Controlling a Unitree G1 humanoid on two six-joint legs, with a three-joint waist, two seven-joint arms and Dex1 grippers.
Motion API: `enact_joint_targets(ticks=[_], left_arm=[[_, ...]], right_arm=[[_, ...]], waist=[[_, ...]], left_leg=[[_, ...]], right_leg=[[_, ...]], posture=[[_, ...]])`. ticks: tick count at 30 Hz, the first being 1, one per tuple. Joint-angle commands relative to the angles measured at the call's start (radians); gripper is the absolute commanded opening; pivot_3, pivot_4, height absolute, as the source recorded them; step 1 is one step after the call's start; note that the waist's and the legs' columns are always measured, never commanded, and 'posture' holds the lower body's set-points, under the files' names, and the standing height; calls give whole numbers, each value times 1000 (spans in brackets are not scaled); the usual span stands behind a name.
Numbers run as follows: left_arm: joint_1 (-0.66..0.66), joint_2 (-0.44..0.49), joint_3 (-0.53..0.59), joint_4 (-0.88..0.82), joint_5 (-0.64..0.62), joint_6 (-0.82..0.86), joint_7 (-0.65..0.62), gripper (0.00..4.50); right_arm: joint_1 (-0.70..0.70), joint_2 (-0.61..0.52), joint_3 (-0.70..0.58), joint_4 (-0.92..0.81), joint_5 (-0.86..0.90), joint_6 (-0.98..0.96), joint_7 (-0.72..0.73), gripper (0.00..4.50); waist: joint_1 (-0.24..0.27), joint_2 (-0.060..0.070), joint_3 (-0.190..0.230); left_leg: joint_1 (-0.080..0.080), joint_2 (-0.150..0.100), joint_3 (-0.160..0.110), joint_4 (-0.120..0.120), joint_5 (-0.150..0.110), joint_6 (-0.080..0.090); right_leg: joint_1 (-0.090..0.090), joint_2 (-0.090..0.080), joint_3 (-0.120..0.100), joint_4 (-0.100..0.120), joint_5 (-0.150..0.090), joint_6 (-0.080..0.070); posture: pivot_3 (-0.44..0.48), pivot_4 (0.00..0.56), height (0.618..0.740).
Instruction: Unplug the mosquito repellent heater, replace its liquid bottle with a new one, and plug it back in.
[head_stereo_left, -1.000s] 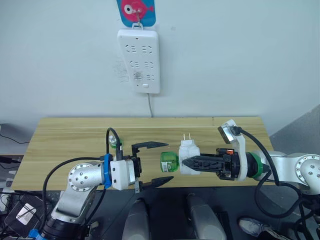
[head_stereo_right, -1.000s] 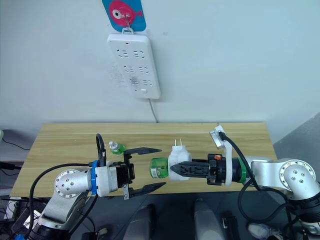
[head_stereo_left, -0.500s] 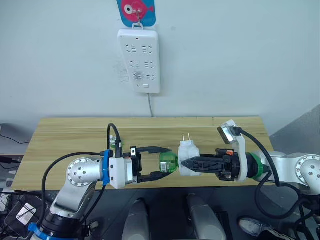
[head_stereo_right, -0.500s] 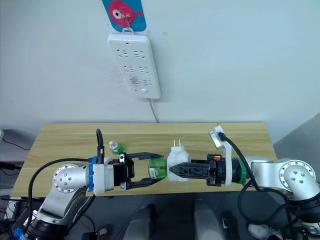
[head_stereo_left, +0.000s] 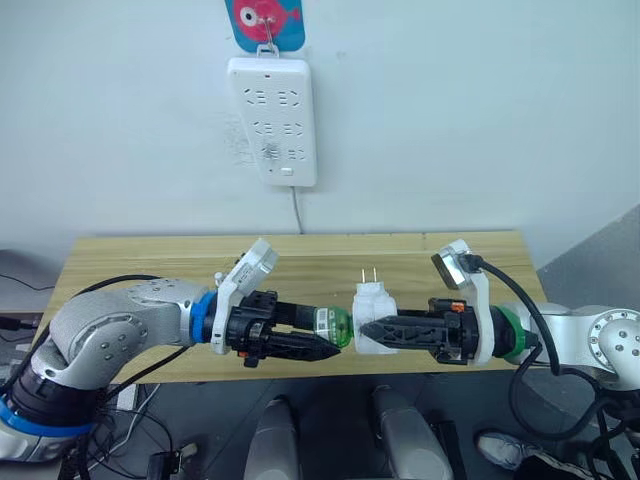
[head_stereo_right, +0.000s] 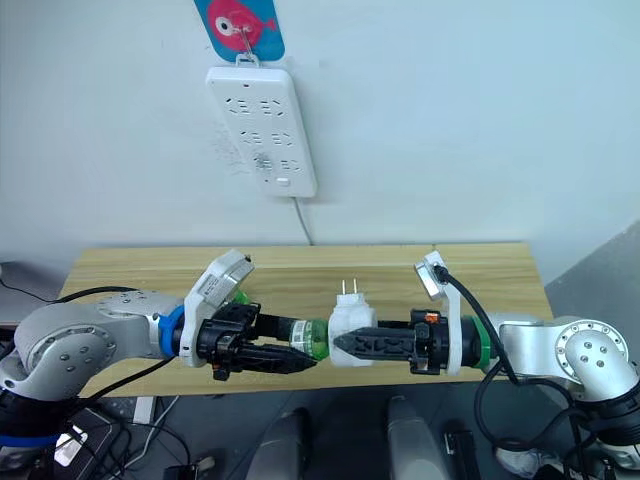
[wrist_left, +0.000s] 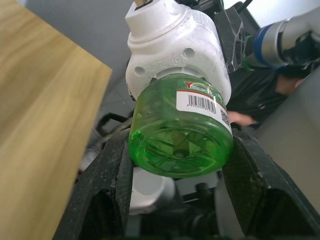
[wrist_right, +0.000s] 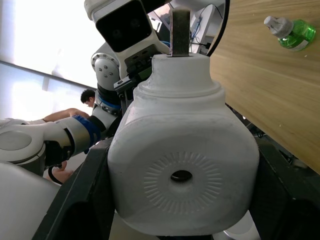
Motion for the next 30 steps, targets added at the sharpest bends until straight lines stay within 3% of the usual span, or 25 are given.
enact_joint_targets(ticks=[1,7,13,16,17,21,25,30], left_arm=[[10,25,88,23,-32,61,25,2238],[49,16,104,-11,34,36,13,2238],[45,-54,109,-31,61,6,78,2238],[67,-56,91,-52,164,-59,34,2238],[81,-56,85,-62,202,-86,26,2974],[157,-33,49,-90,383,-232,-62,4173],[234,-44,33,-74,559,-415,-119,4183],[334,-165,48,10,820,-869,-124,4183]], right_arm=[[12,-28,-21,-19,16,10,6,3010],[10,-29,-20,-17,16,10,10,3010],[4,-26,-15,-16,16,8,8,3010],[5,-24,-16,-14,16,7,10,3010],[4,-24,-17,-12,16,7,12,3010],[3,-24,-19,-6,16,7,12,3010],[5,-22,-21,-5,16,8,11,3010],[4,-21,-20,-5,16,6,7,3010]], waist=[[1,0,0],[2,0,0],[4,0,0],[4,0,0],[4,0,0],[3,0,0],[6,0,0],[7,0,0]], left_leg=[[0,0,0,0,0,0],[0,0,0,0,0,0],[0,0,0,0,0,0],[0,0,0,0,0,0],[0,0,0,0,0,0],[0,0,0,0,0,0],[0,0,0,0,0,0],[0,0,2,0,0,0]], right_leg=[[0,0,0,0,0,0],[0,0,0,0,0,0],[0,0,0,0,0,0],[0,0,0,0,0,0],[0,0,0,0,0,0],[0,0,1,0,0,0],[0,0,1,-1,0,0],[0,-1,2,-2,0,-1]], posture=[[-154,301,740],[-150,300,740],[-150,301,740],[-150,301,740],[-150,301,740],[-145,300,740],[-146,300,740],[-151,302,740]])
